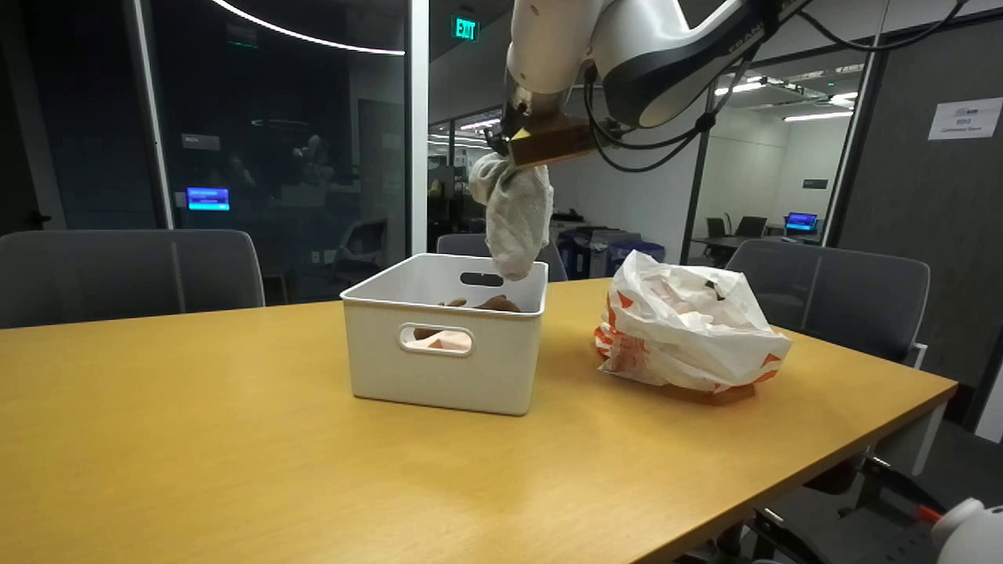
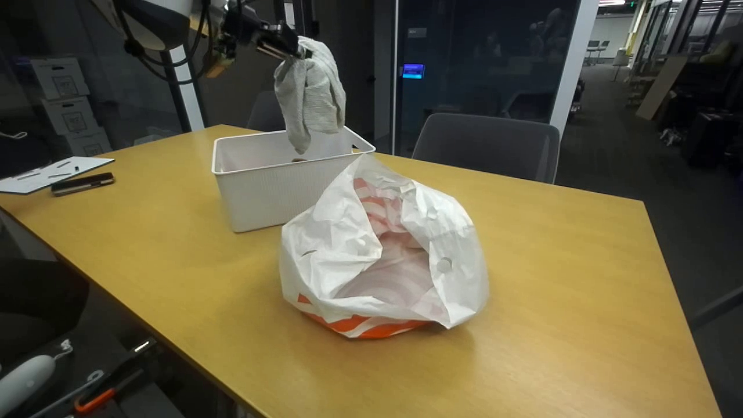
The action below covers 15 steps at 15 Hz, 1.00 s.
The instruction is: Put the peach shirt, the moose toy and the white towel in the basket
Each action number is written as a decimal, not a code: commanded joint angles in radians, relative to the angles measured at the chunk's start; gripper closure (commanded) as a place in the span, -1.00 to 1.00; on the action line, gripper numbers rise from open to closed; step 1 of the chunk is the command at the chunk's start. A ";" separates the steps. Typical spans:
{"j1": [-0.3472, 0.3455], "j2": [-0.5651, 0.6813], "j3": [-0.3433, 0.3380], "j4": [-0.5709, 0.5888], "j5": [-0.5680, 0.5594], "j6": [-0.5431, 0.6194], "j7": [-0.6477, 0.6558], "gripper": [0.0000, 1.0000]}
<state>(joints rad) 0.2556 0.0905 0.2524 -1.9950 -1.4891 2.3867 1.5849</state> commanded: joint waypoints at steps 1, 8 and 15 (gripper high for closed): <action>-0.014 0.060 -0.010 0.041 -0.059 0.187 0.140 0.79; -0.073 0.147 -0.021 0.068 -0.040 0.596 0.246 -0.23; -0.108 0.086 -0.018 -0.126 0.482 0.423 -0.204 -1.00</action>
<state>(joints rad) 0.1366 0.2351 0.2465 -2.0439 -1.2008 2.9220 1.5631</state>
